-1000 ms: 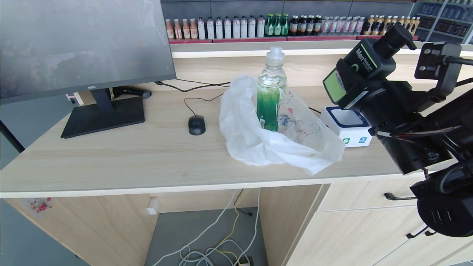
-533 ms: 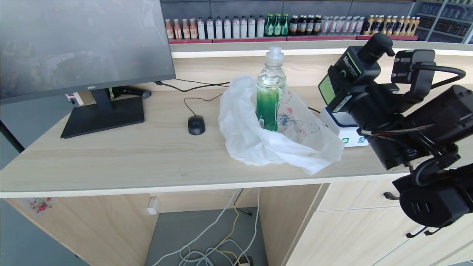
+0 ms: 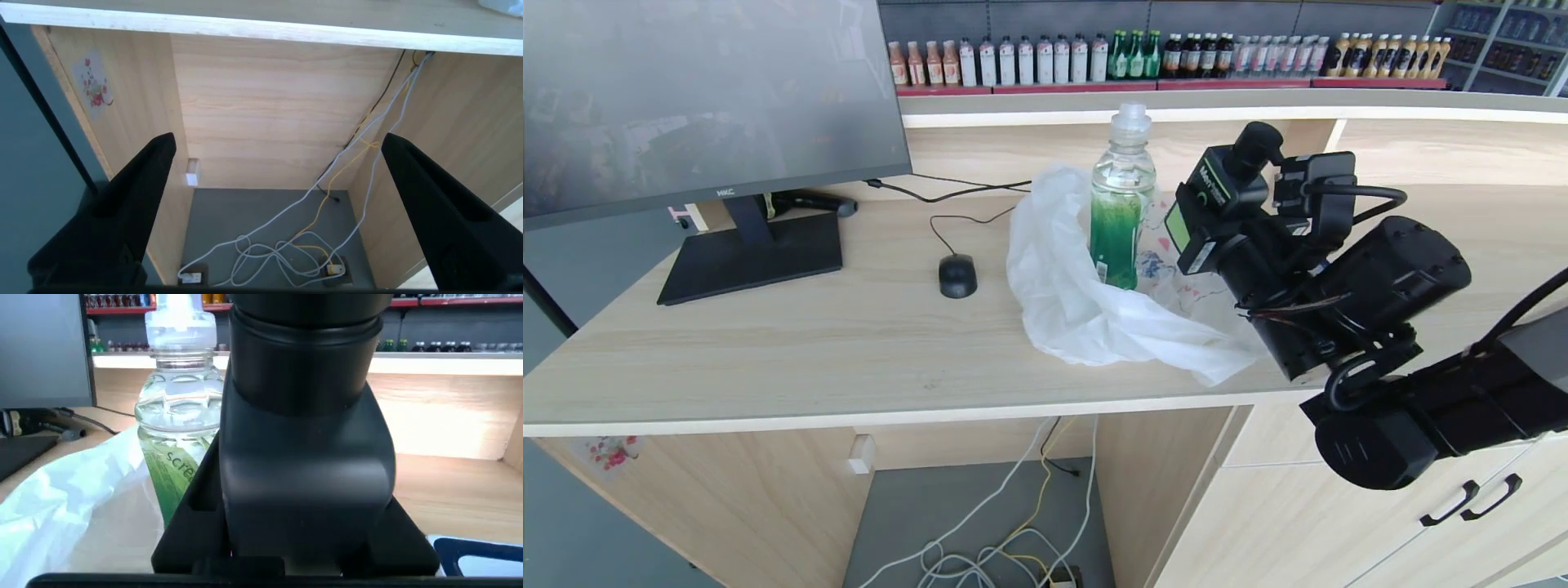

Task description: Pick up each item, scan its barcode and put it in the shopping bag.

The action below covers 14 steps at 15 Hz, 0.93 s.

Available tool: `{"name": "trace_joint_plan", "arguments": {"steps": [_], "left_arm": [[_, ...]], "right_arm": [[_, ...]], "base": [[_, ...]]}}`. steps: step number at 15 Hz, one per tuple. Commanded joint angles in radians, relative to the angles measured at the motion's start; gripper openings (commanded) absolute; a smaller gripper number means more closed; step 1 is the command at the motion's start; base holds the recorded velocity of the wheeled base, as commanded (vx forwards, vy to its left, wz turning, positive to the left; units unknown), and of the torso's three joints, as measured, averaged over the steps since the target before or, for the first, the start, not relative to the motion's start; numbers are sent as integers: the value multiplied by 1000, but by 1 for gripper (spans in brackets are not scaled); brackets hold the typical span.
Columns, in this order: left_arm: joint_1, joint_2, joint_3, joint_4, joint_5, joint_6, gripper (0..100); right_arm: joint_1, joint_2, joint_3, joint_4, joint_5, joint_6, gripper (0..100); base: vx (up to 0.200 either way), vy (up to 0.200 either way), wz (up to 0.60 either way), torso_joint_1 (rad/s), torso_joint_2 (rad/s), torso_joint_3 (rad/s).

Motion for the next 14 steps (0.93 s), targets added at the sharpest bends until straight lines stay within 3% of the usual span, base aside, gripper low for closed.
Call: {"name": "trace_joint_plan", "arguments": {"steps": [1,5,14], "left_arm": [[1,0,0,0,0,0,100],[1,0,0,0,0,0,100],[1,0,0,0,0,0,100]], "right_arm": [[1,21,22,-3,0,2,0],[1,41,101,-4,4,5,0],[-4,81,95,-4,29,-7,0]], "base": [[0,0,0,0,0,0],[0,0,0,0,0,0],[0,0,0,0,0,0]]}}
